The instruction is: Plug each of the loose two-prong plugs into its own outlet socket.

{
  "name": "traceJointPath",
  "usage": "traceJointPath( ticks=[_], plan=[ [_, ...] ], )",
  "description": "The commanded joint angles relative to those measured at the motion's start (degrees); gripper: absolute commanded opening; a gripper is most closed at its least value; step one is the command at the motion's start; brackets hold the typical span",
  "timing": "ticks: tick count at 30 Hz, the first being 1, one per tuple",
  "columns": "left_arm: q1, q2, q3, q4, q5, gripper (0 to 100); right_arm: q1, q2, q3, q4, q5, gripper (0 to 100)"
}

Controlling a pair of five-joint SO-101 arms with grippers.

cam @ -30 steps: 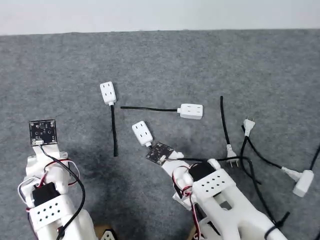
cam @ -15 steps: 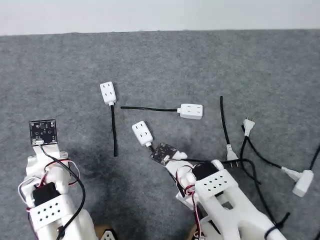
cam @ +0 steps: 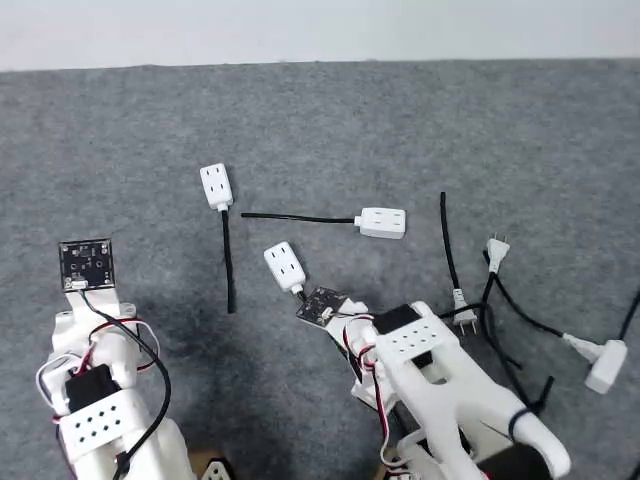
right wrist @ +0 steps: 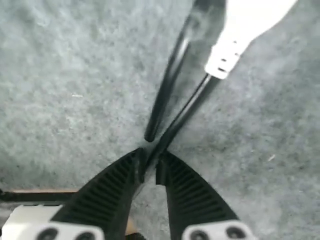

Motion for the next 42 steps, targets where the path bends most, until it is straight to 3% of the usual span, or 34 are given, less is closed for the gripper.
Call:
traceJointPath(
  ticks=[1,9,18,24,32,36,42],
  plan=[
    [0.09,-0.7,-0.92,-1.58,-0.44,2,2.68,-0.13,-3.43,3.74,0.88,0.7],
    [0.09,-0.7,-0.92,-1.58,-0.44,2,13.23,-2.33,-21.01,17.1,3.87,0.8],
    [0.09,-0.79,-0.92,-1.58,-0.44,2,14.37,-1.71,-47.65,36.35,3.6,0.8],
    [0.09,-0.79,-0.84,-1.58,-0.44,2,13.93,0.75,-57.67,36.88,2.37,0.8],
    [0.09,-0.79,-0.84,-1.58,-0.44,2,14.11,20.7,-65.05,36.97,2.11,0.8],
    [0.26,-0.7,-0.84,-1.67,-0.44,2,17.89,19.12,-66.46,37.05,4.84,0.8],
    [0.26,-0.53,-0.84,-2.46,-0.44,2,17.01,19.91,-66.99,37.05,5.1,0.8]
  ],
)
